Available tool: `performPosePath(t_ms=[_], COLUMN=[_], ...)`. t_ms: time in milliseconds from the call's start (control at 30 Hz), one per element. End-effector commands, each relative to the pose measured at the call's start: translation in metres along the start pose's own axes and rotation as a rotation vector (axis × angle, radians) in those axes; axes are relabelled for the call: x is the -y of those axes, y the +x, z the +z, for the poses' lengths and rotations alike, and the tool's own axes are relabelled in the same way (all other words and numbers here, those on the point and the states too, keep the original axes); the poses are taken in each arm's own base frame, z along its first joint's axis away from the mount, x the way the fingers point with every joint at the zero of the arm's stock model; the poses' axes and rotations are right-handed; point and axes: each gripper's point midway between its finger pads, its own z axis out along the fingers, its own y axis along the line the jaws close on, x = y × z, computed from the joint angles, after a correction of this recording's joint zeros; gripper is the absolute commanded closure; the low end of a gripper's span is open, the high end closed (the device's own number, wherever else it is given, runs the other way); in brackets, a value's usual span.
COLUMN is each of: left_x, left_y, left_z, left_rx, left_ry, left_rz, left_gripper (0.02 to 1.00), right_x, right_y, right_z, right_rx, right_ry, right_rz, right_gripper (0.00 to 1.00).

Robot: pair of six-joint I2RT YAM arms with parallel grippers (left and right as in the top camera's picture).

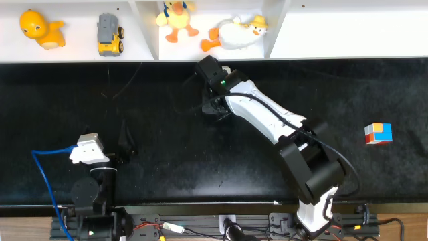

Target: Store Toys

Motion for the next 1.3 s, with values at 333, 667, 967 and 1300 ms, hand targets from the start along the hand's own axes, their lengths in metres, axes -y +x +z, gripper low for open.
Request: performPosePath(t_ms=[333, 667, 967, 1300], left_x=[0.000, 0.000, 0.000, 0.000], left_y=[-0.001, -0.001, -0.001, -0.001], left_z=[0.000, 0.000, 0.000, 0.000], left_rx=[0.009, 0.009, 0.009, 0.009], left_ry=[-0.002, -0.002, -0.002, -0.002], left_rz=[-0.007, -0.007, -0.007, -0.007], left_gripper=[0.020, 0.020, 0.020, 0.020], right_x=[-0.016, 0.005, 0.092, 0.192], right_y=[0.002, 0.025, 0.060, 0.043], right_z=[-0.011, -0.113, -0.193, -0.223], right_rx=[-0.035, -0.030, 0.026, 0.088], right_ry=[-0.080, -0.057, 0.185, 0.284], right_rz=[0.005, 0.010, 0.141, 0.316], right_gripper=[0.956, 0.954, 0.956, 0.956])
